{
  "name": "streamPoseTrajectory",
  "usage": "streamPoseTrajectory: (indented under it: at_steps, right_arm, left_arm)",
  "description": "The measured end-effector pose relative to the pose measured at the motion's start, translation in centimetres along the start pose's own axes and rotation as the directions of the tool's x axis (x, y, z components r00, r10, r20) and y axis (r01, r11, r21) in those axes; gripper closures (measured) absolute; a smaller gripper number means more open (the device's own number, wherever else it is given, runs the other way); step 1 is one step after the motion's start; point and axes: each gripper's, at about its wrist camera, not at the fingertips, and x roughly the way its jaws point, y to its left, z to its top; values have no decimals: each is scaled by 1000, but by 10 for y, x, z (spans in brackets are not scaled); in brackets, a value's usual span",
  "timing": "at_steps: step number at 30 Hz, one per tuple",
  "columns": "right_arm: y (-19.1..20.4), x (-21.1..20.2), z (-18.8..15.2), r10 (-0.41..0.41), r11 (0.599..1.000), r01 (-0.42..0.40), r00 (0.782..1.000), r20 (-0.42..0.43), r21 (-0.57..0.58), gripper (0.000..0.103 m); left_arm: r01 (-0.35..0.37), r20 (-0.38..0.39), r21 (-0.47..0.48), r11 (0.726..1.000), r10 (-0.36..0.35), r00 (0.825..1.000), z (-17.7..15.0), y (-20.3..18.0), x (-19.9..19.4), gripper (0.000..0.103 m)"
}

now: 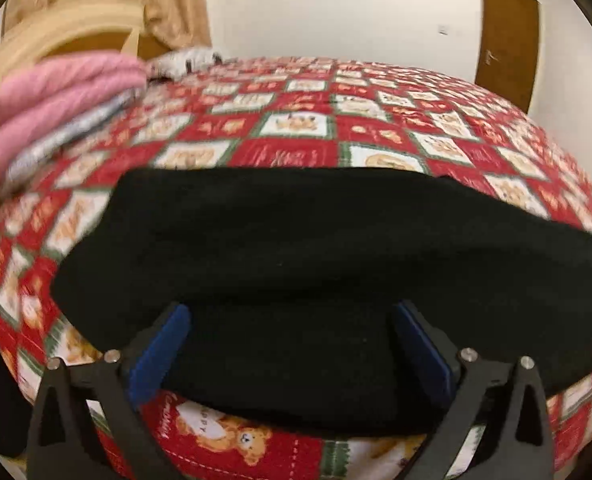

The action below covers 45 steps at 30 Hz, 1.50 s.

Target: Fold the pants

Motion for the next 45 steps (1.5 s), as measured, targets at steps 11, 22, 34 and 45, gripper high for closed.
streamPoseTrajectory:
  at_steps: [11, 22, 34, 45]
  right_arm:
    - [24, 52, -7, -95, 975, 62, 984, -148, -214, 29]
    - [75, -4, -10, 129, 981, -147, 982, -141, -128, 92]
    - [326, -27, -125, 483, 740, -583, 808, -339, -335, 92]
    - [382, 6, -221, 474, 698, -549, 835, -278, -459, 31]
  left_arm:
    - [-34, -20, -4, 999, 34, 999, -4, -6, -2, 0]
    - [-3, -17, -12, 1000, 3, 1000, -6, -5, -4, 0]
    - [48, -9, -35, 998, -49, 999, -8, 7, -9, 0]
    - [63, -4, -37, 997, -63, 998, -11, 18, -10, 0]
